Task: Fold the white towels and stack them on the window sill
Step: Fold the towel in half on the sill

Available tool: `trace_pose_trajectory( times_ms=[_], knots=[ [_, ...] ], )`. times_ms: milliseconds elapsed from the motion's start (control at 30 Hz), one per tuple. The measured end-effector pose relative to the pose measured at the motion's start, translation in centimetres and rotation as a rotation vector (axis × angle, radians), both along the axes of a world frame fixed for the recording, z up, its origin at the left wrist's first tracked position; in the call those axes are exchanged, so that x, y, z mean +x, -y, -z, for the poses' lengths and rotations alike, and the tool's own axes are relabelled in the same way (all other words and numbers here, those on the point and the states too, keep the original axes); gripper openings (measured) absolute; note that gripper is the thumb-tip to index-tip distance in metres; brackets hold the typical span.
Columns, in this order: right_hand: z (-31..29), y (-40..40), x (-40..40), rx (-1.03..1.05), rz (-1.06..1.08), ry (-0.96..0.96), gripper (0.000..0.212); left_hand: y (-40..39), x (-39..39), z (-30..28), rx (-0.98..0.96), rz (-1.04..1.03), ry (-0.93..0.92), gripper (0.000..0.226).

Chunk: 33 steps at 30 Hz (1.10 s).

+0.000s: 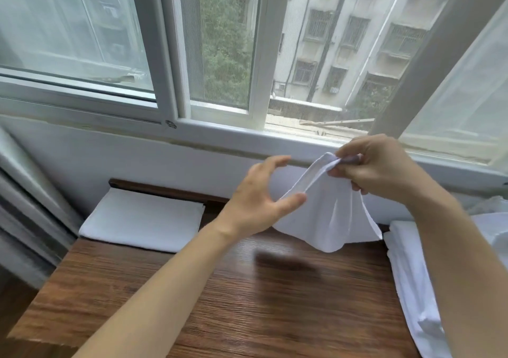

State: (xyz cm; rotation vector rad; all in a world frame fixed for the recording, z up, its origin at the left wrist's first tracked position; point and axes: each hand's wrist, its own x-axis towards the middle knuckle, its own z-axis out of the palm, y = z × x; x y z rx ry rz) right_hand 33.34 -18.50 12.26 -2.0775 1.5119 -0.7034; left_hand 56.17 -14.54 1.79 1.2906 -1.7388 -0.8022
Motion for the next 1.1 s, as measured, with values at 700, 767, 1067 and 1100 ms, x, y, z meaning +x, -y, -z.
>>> trace_pose_trajectory(
  times_ms=[700, 767, 1067, 1100],
  knots=[
    [2.4, -0.7, 0.7, 0.099, -0.105, 0.093, 0.011, 1.9, -1.9, -1.7, -0.152, 0.113, -0.073, 0.010],
    [2.8, -0.9, 0.9, 0.110, -0.099, 0.070, 0.009, 1.9, -1.8, -1.9, -0.162, 0.090, -0.073, 0.009],
    [4.0, -1.3, 0.0, 0.156, 0.008, 0.167, 0.029, 3.3, -1.7, -1.4, -0.012, 0.045, -0.213, 0.012],
    [4.1, -1.2, -0.7, 0.157, 0.044, 0.205, 0.035, 3.8, -1.1, -1.3, -0.008, 0.005, -0.227, 0.014]
  ],
)
